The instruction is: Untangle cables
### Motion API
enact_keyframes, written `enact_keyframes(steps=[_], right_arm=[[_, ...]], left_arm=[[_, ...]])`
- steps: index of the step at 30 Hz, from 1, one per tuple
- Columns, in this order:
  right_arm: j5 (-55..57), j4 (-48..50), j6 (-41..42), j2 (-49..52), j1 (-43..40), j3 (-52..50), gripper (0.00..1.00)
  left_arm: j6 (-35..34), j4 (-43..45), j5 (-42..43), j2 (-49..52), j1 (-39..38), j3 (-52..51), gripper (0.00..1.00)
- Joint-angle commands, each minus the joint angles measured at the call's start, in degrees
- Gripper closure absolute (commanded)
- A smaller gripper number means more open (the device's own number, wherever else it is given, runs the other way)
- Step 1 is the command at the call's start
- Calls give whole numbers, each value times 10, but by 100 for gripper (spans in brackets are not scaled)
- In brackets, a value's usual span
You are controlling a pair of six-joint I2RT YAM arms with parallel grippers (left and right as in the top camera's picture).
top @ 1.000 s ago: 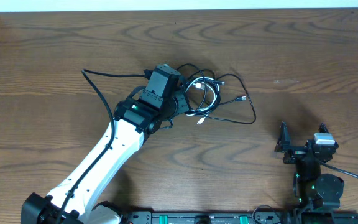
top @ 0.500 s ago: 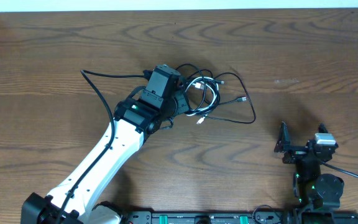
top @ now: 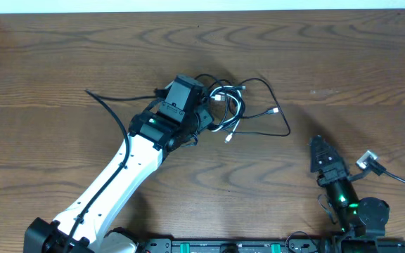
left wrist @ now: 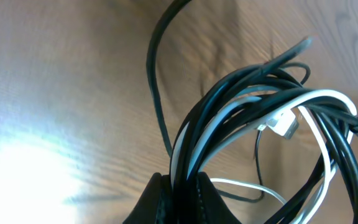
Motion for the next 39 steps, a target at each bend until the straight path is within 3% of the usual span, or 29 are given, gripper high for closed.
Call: enact_keyframes(steps=[1,5,9,18,22,27,30,39], right_arm=[[-11,0,119,-4,-3,-1,11],[-61,19,6,-4,-3,-1,14],[-125,20,-8,9,-3,-1,11],[-219,79,-26,102,36,6,12],[-217,119,-53,179,90,30,14],[-191,165,-107,293,165,78,23],[-162,245,-136,377,209,96,31],[-44,462,-142,568,285,98,42]], left_arm=[[-118,-7,11,-2,1,9,93],[-190,-7,25,-2,1,9,92],[-254,-7,24,-2,-5,9,92],[-279,-2,22,-2,-29,9,92],[-312,-3,22,-2,-34,9,93],[-323,-3,22,-2,-35,9,92],[-322,-4,23,-2,-35,9,92],[-283,-16,29,-2,-36,9,92]])
